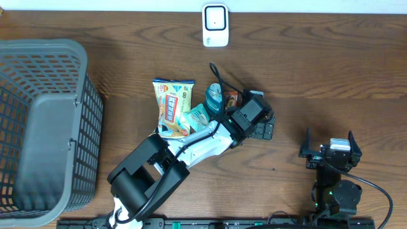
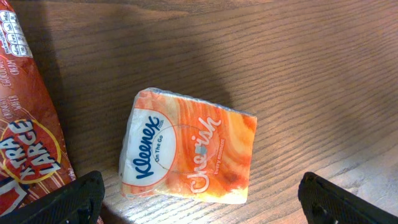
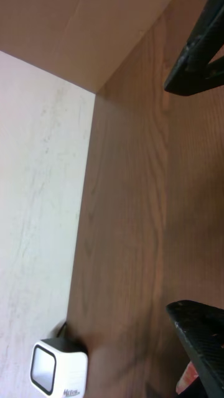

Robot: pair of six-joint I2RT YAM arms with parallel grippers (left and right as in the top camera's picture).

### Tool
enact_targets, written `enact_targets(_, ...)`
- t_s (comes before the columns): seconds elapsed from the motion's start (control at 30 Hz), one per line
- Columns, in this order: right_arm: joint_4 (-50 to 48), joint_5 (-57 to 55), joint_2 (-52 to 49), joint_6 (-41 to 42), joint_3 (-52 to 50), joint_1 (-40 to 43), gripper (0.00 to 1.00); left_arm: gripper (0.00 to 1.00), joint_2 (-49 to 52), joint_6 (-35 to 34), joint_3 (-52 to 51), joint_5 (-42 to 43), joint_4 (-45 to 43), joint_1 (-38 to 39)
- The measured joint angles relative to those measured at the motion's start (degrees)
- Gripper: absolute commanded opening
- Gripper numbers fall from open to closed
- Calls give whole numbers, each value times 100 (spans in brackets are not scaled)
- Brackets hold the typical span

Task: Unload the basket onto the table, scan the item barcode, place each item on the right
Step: 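Carry the Kleenex pack out and place it right of the chocolate bar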

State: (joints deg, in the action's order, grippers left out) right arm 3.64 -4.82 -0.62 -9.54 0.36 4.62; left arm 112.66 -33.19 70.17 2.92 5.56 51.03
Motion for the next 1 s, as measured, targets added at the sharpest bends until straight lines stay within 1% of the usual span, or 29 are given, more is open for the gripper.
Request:
enact_targets(0.23,-2,0,0,0,0,0,99,98,-63,2,0,-11,238,0)
enact_targets(0.33,0,0,0,0,0,0,99,98,-234,0,0,-44,393,0)
enact_targets(0.4,0,-2,0,0,0,0,99,98,-450,0,0,-229,623,15)
enact_targets(0.53,0,0,0,0,0,0,99,98,-1001,2,0,-1016,1027,162)
enact_targets(0.63,0,-2,0,0,0,0,99,98,-1462,61,2,-1641,1132,393)
enact_targets(0.77,0,0,0,0,0,0,99,98,-2094,271,0,-2074,1217,581)
enact_targets(0.87,0,0,0,0,2,0,99,98,-2590,463,2,-2232,1228,459)
enact_targets(1.0,0,0,0,0,0,0,99,98,-3329,669,2,-2337,1377,-74)
